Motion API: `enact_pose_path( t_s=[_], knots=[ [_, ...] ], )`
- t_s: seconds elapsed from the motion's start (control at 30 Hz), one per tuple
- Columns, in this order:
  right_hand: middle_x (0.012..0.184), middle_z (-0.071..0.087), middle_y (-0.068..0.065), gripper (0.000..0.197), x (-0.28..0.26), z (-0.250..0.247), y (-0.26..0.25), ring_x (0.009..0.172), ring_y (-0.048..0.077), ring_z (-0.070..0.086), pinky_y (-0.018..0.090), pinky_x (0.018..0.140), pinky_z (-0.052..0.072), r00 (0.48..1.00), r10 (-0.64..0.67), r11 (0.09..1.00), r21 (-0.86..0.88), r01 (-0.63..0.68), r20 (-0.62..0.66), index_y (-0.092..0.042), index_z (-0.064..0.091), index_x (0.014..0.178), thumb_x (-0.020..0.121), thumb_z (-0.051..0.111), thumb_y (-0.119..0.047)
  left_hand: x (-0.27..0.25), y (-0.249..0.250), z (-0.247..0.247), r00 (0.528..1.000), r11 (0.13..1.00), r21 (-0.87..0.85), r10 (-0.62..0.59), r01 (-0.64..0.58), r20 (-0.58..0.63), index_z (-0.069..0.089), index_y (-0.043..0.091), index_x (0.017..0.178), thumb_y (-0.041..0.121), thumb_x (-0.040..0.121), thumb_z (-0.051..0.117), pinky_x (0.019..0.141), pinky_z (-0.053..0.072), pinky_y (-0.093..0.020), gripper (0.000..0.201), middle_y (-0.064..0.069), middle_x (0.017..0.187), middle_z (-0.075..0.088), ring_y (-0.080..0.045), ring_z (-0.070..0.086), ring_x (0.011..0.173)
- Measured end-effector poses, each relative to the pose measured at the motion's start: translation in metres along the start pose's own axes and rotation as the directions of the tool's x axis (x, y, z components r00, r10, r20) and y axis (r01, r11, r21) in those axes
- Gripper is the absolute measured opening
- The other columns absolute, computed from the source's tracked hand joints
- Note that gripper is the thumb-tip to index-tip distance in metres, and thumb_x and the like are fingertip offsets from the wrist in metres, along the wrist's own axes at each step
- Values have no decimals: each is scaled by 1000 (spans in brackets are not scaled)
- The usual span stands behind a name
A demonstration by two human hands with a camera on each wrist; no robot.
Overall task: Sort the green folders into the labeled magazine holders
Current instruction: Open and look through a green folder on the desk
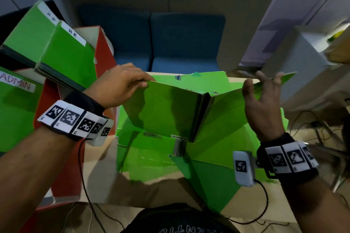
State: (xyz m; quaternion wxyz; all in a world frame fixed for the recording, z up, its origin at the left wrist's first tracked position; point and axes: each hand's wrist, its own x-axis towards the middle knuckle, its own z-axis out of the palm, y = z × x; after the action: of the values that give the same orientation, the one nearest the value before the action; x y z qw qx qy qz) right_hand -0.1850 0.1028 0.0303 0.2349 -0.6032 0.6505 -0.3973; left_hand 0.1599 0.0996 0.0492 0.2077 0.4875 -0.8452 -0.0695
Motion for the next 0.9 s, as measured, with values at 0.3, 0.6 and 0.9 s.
enact_pose_path(
  t_s=[0.3,0.6,0.9],
  knots=[
    [160,17,6,82,10,41,-32,145,16,20,36,118,21,983,83,984,142,-107,165,-14,6,154,94,50,-49,20,4,8,994,996,-14,84,-86,-76,74,22,104,34,89,60,72,50,-37,24,5,89,70,-16,57,82],
    [147,44,3,76,8,45,-66,132,15,44,32,109,35,906,-86,995,-5,97,414,-15,33,148,87,62,-49,59,22,27,976,993,-101,46,-69,-214,72,14,100,19,79,77,79,49,-30,22,1,89,68,-13,60,83],
    [102,74,2,31,6,40,-75,93,9,66,23,80,47,888,-307,942,-22,334,342,-18,71,111,89,52,-7,74,36,57,907,991,-131,-47,-10,-419,66,13,117,21,76,79,105,37,-28,43,-7,125,55,-18,47,121]
  ],
)
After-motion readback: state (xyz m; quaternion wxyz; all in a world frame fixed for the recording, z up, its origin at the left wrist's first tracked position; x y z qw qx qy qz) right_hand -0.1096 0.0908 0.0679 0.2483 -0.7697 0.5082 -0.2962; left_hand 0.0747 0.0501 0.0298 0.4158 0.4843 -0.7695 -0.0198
